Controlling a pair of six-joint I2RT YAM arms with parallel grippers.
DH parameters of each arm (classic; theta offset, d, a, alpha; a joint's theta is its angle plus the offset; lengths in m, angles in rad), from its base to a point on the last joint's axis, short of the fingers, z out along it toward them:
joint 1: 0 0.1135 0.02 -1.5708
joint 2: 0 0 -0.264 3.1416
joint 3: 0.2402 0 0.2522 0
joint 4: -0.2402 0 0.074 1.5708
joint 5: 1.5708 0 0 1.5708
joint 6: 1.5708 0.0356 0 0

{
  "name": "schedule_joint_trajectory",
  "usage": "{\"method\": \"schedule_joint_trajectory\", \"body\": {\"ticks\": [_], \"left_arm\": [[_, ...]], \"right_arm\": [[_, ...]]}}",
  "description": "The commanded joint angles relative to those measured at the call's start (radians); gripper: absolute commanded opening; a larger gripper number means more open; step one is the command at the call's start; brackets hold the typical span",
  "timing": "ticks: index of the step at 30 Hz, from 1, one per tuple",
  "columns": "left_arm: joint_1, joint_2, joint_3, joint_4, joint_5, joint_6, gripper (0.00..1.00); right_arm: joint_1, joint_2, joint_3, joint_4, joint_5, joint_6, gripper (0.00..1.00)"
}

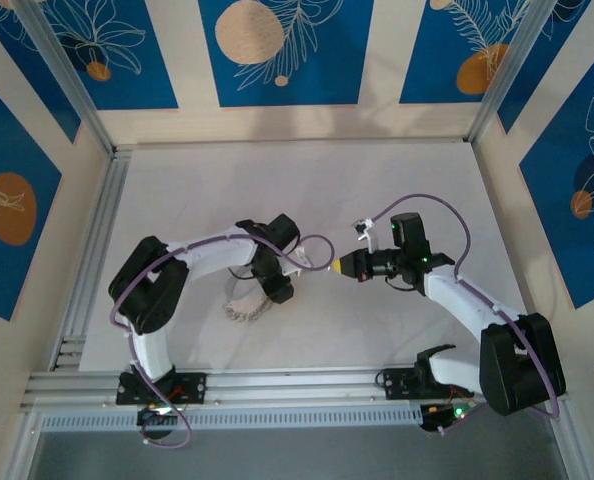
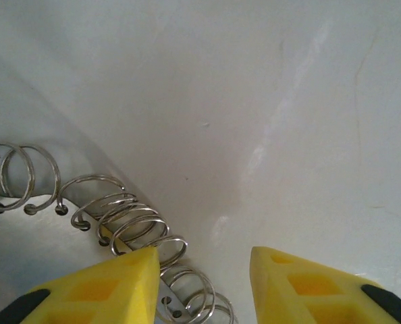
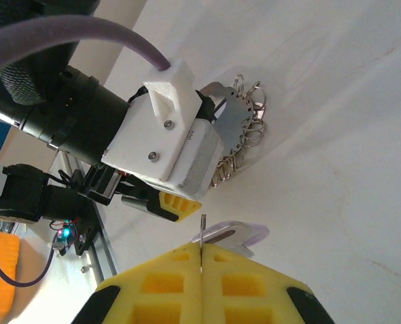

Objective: Put the keys on the keyring

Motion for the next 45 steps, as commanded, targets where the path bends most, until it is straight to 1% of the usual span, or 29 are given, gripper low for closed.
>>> {"method": "schedule_joint_trajectory", "body": {"ticks": [1, 8, 10, 14, 16, 22, 25, 28, 29, 31, 33, 36, 41, 45], "left_arm": [[-0.010, 0.037, 0.003, -0.014, -0.044, 0.032, 0.40], [-0.027, 0.083, 0.007, 0.013, -0.098, 0.042, 0.41], [-0.033, 0.091, 0.007, 0.014, -0.115, 0.049, 0.38], [-0.043, 0.091, 0.001, 0.029, -0.157, 0.052, 0.37], [-0.043, 0.094, 0.010, 0.040, -0.152, 0.048, 0.36], [-0.040, 0.110, 0.044, 0.095, -0.054, -0.022, 0.29], [-0.005, 0.088, 0.034, 0.148, 0.056, -0.092, 0.27], [0.036, 0.044, 0.020, 0.180, 0.167, -0.139, 0.26], [0.047, 0.026, 0.015, 0.182, 0.190, -0.147, 0.26], [0.055, -0.011, 0.006, 0.177, 0.204, -0.144, 0.28], [0.056, -0.043, -0.010, 0.168, 0.198, -0.128, 0.31], [0.053, -0.075, -0.044, 0.157, 0.168, -0.102, 0.32], [0.034, -0.110, -0.084, 0.135, 0.061, -0.046, 0.32], [0.018, -0.124, -0.114, 0.149, 0.022, -0.010, 0.34]], "right_arm": [[-0.005, -0.005, -0.014, 0.017, -0.041, 0.005, 0.00], [-0.010, -0.014, -0.018, 0.011, -0.036, 0.003, 0.00], [-0.010, -0.013, -0.018, 0.013, -0.037, 0.003, 0.00], [-0.011, -0.012, -0.022, 0.022, -0.039, 0.004, 0.00], [-0.011, -0.010, -0.024, 0.025, -0.041, 0.006, 0.00], [-0.016, -0.026, -0.028, 0.011, -0.030, 0.008, 0.00], [-0.020, -0.039, -0.036, 0.014, -0.029, 0.016, 0.00], [-0.025, -0.043, -0.038, 0.015, -0.033, 0.020, 0.00], [-0.026, -0.043, -0.038, 0.015, -0.034, 0.021, 0.00], [-0.026, -0.045, -0.040, 0.014, -0.034, 0.023, 0.00], [-0.026, -0.047, -0.043, 0.016, -0.033, 0.029, 0.00], [-0.026, -0.052, -0.051, 0.019, -0.027, 0.041, 0.00], [-0.027, -0.073, -0.068, 0.012, -0.005, 0.077, 0.00], [-0.027, -0.079, -0.092, 0.035, 0.007, 0.120, 0.00]]}}
